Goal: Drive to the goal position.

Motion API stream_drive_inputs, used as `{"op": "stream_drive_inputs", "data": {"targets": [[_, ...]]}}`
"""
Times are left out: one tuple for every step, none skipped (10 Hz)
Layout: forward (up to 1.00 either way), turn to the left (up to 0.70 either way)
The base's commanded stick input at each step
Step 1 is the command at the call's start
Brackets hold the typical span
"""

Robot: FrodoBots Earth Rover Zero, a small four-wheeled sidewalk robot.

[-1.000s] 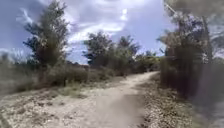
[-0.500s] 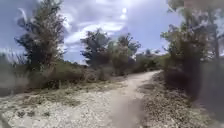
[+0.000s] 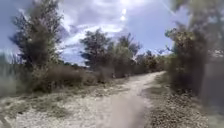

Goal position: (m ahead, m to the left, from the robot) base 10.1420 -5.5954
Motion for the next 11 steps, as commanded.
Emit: {"op": "stream_drive_inputs", "data": {"targets": [[0.70,0.00],[0.70,0.00],[0.70,0.00],[0.70,0.00],[0.70,0.00],[0.70,0.00],[0.70,0.00],[0.70,0.00],[0.70,0.00],[0.70,0.00],[0.70,0.00]]}}
